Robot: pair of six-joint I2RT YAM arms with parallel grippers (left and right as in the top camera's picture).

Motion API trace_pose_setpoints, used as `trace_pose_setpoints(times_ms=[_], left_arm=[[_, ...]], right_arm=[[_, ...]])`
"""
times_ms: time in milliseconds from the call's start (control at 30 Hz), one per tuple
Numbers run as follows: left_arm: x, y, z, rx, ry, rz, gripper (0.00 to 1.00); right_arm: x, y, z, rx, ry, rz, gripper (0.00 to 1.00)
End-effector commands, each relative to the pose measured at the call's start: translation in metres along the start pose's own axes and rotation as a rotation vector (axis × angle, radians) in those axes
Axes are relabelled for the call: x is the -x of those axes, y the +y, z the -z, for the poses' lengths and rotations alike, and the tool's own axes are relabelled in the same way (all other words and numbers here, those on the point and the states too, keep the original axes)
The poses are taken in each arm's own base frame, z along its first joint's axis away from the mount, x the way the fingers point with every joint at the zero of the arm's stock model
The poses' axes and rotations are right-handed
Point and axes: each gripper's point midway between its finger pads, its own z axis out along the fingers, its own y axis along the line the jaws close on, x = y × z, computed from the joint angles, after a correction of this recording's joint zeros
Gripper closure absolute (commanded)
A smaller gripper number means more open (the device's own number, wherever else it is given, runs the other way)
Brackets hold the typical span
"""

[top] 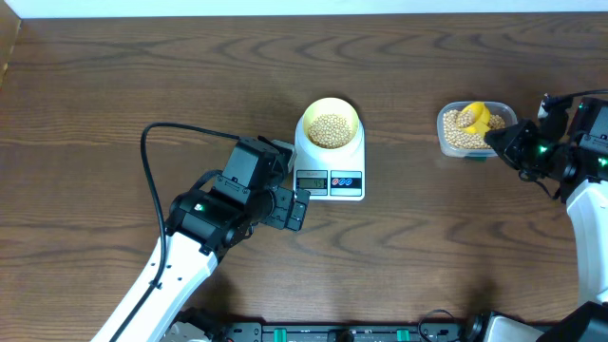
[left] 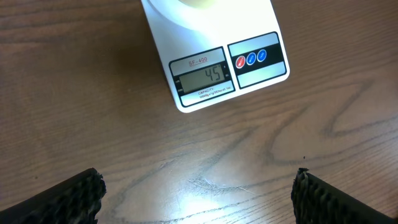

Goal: Scoop item into bowl and weigh 50g on scale

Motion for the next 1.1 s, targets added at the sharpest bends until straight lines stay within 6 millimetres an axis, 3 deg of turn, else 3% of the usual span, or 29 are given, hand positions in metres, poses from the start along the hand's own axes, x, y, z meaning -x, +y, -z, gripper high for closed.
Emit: trace_pose_setpoints(times_ms=[0,400,1067], left_arm=[[0.0,0.002,0.0,0.005,0.001,-0.012,0.02],[0.0,0.002,0.0,0.005,0.001,-0.012,0.02],[0.0,0.002,0.0,0.005,0.001,-0.012,0.02]], right_arm=[[0.0,0.015,0.005,0.076,0.009,-0.081,0.99],[0.0,0.063,0.01,0.306,0.043,0.015,0.99],[-0.03,0.143,-0.02,0.391,0.026,0.228,0.99]])
